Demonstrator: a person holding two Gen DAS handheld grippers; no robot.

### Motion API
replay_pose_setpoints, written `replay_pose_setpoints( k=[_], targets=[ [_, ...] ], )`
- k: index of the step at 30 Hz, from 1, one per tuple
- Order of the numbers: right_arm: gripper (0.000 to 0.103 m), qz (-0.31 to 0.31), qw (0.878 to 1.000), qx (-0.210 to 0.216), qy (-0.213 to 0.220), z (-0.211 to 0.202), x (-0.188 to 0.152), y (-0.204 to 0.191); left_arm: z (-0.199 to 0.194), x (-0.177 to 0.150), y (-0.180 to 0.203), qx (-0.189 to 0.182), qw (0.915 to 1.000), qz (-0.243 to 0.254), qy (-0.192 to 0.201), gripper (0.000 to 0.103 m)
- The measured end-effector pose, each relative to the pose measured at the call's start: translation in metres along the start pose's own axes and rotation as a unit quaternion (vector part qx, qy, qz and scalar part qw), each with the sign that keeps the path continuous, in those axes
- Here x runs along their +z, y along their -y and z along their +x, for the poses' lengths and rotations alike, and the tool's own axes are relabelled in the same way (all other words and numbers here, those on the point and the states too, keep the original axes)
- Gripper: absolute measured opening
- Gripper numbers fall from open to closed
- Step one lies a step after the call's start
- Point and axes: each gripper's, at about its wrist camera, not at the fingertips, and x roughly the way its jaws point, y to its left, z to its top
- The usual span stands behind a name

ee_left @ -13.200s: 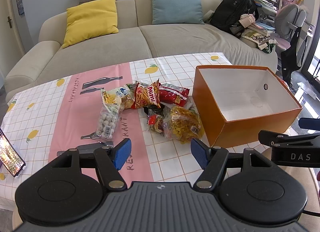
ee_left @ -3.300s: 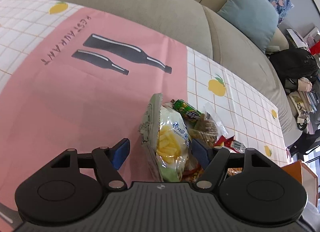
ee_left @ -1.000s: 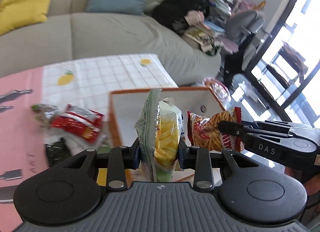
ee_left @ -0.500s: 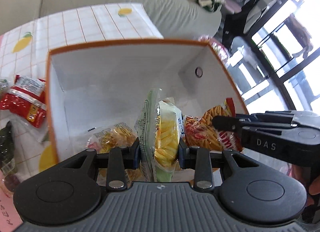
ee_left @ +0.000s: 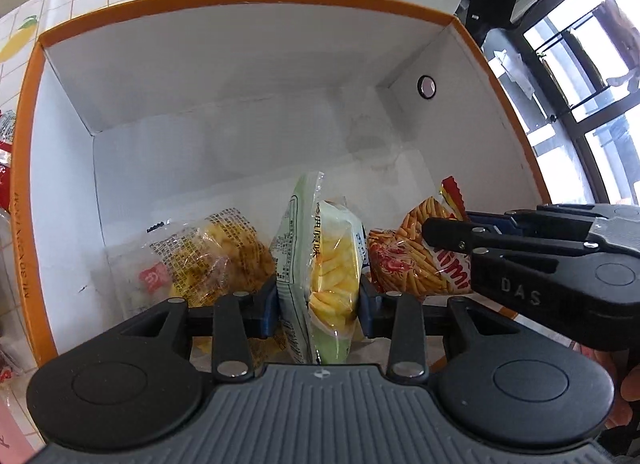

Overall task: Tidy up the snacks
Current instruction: 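Open both grippers to release the bags and withdraw from the box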

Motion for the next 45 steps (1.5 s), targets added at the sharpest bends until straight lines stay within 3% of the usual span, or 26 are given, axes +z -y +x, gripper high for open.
replay_pose_setpoints(
  k=[8,12,16,21,23,28,34,45],
  targets=[
    [0.017,-0.007,1.0,-0.026,-0.005,0.006,0.001,-0.005,-0.001,-0.002,0.014,0.03,0.999,0.033,0.003,0.064],
    [0.04,-0.015,0.999,-0.041,-0.003,0.004,-0.001,-0.009,-0.01,-0.002,0.019,0.047,0.9975,0.05,0.016,0.072],
    [0.047,-0.006,0.999,-0.041,0.001,-0.001,0.0,-0.005,-0.022,-0.006,0.024,0.059,0.9955,0.071,0.023,0.075],
    [0.07,-0.007,0.999,-0.048,0.013,-0.012,0.001,-0.009,-0.041,-0.013,0.028,0.069,0.9928,0.087,0.044,0.076],
    [0.074,-0.011,0.998,-0.052,0.022,-0.019,0.001,-0.012,-0.052,-0.017,0.029,0.07,0.9915,0.094,0.056,0.077],
    [0.078,-0.01,0.997,-0.058,0.045,-0.041,-0.002,-0.021,-0.083,-0.029,0.025,0.067,0.9896,0.094,0.086,0.077],
    [0.082,-0.012,0.991,-0.067,0.111,-0.078,-0.011,-0.041,-0.121,-0.043,0.019,0.067,0.9836,0.095,0.137,0.077],
    [0.082,0.024,0.971,-0.032,0.234,-0.117,-0.052,-0.096,-0.18,-0.096,-0.006,0.14,0.9537,0.11,0.242,0.077]
  ],
)
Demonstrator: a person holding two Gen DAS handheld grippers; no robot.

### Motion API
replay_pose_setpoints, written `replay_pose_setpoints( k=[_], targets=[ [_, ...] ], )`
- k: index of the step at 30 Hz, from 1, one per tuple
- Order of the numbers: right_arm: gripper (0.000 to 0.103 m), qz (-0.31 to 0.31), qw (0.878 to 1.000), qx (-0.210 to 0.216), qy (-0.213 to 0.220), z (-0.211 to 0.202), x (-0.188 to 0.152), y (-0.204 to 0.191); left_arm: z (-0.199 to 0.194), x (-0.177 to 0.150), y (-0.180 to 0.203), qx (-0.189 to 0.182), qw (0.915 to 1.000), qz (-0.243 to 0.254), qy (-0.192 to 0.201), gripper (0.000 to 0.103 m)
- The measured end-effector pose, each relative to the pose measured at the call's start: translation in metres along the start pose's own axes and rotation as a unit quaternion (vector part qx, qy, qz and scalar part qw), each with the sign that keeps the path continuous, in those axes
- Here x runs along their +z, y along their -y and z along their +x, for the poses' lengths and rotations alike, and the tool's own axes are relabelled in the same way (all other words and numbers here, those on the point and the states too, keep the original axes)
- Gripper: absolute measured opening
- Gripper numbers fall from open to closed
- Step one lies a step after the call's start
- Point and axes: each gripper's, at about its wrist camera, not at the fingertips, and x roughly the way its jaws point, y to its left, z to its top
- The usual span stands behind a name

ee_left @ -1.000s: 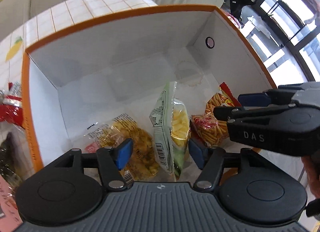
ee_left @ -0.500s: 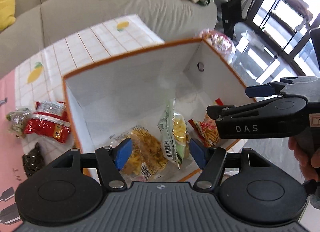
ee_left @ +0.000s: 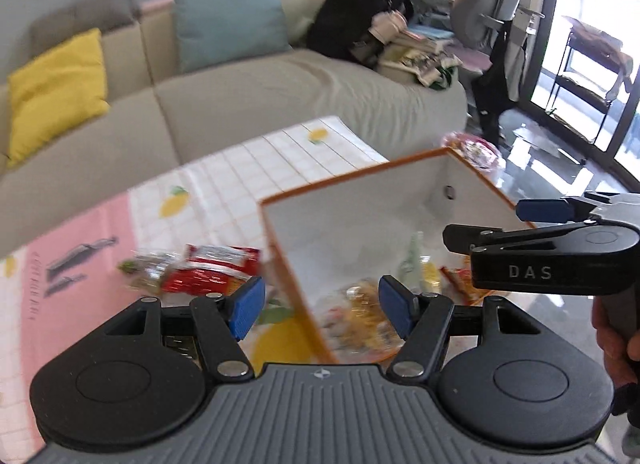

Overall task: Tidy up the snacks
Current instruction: 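Open both grippers to release the bags and withdraw from the box, then reach the left gripper to the small red packet and grasp it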

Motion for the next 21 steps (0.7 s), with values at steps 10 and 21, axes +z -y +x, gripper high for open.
replay_pose_setpoints(
  k=[10,21],
  targets=[
    [0.082,-0.012,0.998,0.019,0.064,-0.025,-0.032,-0.071,-0.033,-0.043,-0.06,0.021,0.9973,-0.064,0.029,0.077],
    [0.082,-0.077,0.994,0.06,0.043,-0.025,-0.067,-0.146,-0.036,-0.106,-0.124,0.049,0.9874,-0.151,0.001,0.075]
  ],
)
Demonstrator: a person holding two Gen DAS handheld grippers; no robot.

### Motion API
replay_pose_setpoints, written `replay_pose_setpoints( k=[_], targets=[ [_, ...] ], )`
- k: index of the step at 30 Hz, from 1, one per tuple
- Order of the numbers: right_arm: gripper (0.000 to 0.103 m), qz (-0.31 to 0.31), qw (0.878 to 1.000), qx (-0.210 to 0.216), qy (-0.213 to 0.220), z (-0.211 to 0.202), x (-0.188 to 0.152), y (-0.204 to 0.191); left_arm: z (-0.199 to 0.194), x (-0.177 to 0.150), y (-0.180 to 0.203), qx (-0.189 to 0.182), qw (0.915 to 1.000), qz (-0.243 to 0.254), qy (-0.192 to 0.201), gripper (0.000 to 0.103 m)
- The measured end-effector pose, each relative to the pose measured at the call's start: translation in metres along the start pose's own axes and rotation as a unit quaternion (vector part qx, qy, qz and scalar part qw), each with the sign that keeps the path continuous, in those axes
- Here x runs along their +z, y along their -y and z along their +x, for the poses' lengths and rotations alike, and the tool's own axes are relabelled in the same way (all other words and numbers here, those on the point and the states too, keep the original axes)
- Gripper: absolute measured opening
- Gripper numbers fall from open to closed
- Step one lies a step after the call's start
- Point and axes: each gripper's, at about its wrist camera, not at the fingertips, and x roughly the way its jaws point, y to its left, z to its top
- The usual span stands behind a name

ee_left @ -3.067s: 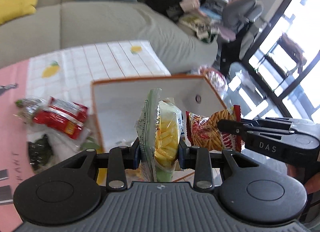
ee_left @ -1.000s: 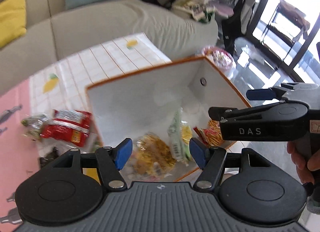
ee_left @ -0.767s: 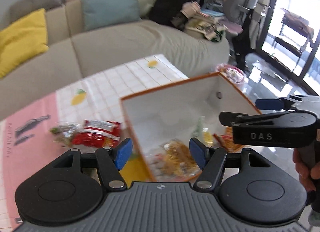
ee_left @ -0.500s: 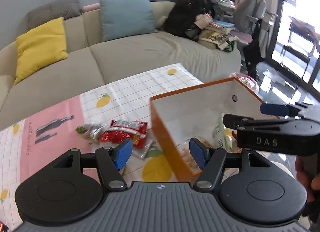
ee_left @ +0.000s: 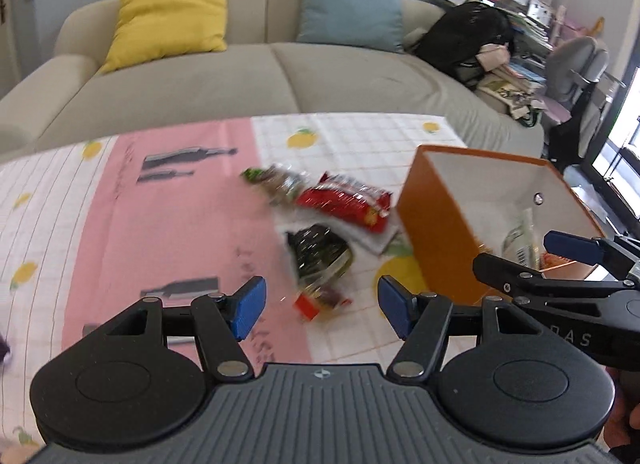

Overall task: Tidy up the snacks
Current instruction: 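Reach the left gripper to the small red packet and grasp it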

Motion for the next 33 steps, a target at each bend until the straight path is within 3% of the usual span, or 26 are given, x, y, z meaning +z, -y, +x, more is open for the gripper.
replay_pose_setpoints(
  k=[4,7,11,18,24,33],
  targets=[
    [0.075,-0.036,0.999,0.016,0.0,0.005,-0.006,-0.023,0.001,-0.009,-0.015,0.003,0.9999,-0.01,-0.003,0.075],
    [0.066,-0.057,0.998,0.035,0.001,0.012,-0.01,-0.037,0.009,-0.014,-0.023,-0.002,0.9999,-0.006,-0.009,0.067],
    [0.051,-0.089,0.995,0.045,-0.001,0.029,-0.015,-0.051,0.028,-0.018,-0.034,-0.011,0.9996,-0.015,-0.022,0.066],
    [0.036,-0.122,0.99,0.052,-0.054,0.076,-0.021,-0.059,0.063,-0.021,-0.041,-0.04,0.9971,-0.042,-0.049,0.065],
    [0.036,-0.128,0.988,0.044,-0.082,0.114,-0.029,-0.056,0.096,-0.02,-0.05,-0.08,0.9868,-0.11,-0.089,0.065],
    [0.036,-0.121,0.986,0.043,-0.103,0.15,-0.039,-0.05,0.139,-0.019,-0.055,-0.081,0.9693,-0.193,-0.129,0.067]
  ],
)
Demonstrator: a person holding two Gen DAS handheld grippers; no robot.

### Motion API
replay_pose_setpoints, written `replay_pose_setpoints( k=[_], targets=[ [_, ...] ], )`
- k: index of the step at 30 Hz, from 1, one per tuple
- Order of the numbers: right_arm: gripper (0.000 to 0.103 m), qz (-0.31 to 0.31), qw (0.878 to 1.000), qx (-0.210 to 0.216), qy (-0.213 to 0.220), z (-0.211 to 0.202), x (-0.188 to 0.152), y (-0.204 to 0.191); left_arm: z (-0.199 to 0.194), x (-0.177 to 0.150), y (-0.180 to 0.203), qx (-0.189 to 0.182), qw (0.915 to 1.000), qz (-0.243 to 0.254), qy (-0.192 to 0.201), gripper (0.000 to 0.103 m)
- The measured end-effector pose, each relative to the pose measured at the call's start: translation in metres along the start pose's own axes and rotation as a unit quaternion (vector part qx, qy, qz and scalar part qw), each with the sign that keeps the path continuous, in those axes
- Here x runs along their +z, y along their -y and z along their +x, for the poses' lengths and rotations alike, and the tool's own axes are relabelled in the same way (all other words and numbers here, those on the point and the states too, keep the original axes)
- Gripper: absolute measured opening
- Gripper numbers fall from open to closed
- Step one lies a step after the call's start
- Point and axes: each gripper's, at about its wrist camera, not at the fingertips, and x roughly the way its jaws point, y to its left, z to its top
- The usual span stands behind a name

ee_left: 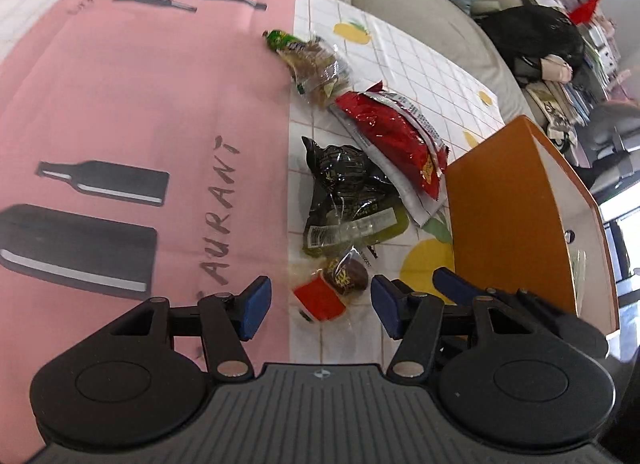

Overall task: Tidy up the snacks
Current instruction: 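Reach the left gripper to the small red packet and grasp it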

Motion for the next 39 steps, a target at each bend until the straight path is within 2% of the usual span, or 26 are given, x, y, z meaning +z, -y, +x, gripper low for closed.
replay_pose_setpoints(
  k=[5,10,13,17,19,23,26,33,39],
  targets=[
    [0.036,0.004,1.0,0.013,0.008,0.007,0.002,0.002,0.012,0.002,0.008,0.001,0.9999,0.008,-0.006,0.065],
    [0.036,0.005,1.0,0.022,0.005,0.014,0.001,0.002,0.015,0.004,0.006,-0.003,0.9999,-0.014,-0.003,0.062],
    [0.036,0.007,0.999,0.031,0.006,0.016,-0.001,0.002,0.016,0.006,0.006,-0.01,0.9991,-0.042,-0.003,0.069],
    [0.036,0.004,0.999,0.037,0.001,0.02,-0.001,-0.001,0.019,0.009,0.011,0.007,0.9984,-0.055,0.01,0.07],
    [0.036,0.006,0.999,0.04,-0.002,0.021,-0.002,-0.001,0.02,0.01,0.011,0.012,0.9976,-0.066,0.017,0.066],
    [0.036,0.008,0.999,0.04,-0.004,0.022,-0.002,0.0,0.022,0.011,0.013,0.014,0.9978,-0.06,0.022,0.048],
    [0.036,0.009,0.999,0.04,-0.005,0.022,-0.002,0.001,0.021,0.009,0.014,0.012,0.9982,-0.053,0.024,0.042],
    [0.036,0.011,0.999,0.043,0.007,0.015,0.0,0.004,-0.006,0.01,0.004,0.026,0.9979,-0.038,0.045,0.039],
    [0.042,0.012,0.998,0.043,0.054,0.001,0.017,0.0,-0.032,0.023,-0.014,0.065,0.9938,-0.033,0.084,0.039]
  ],
)
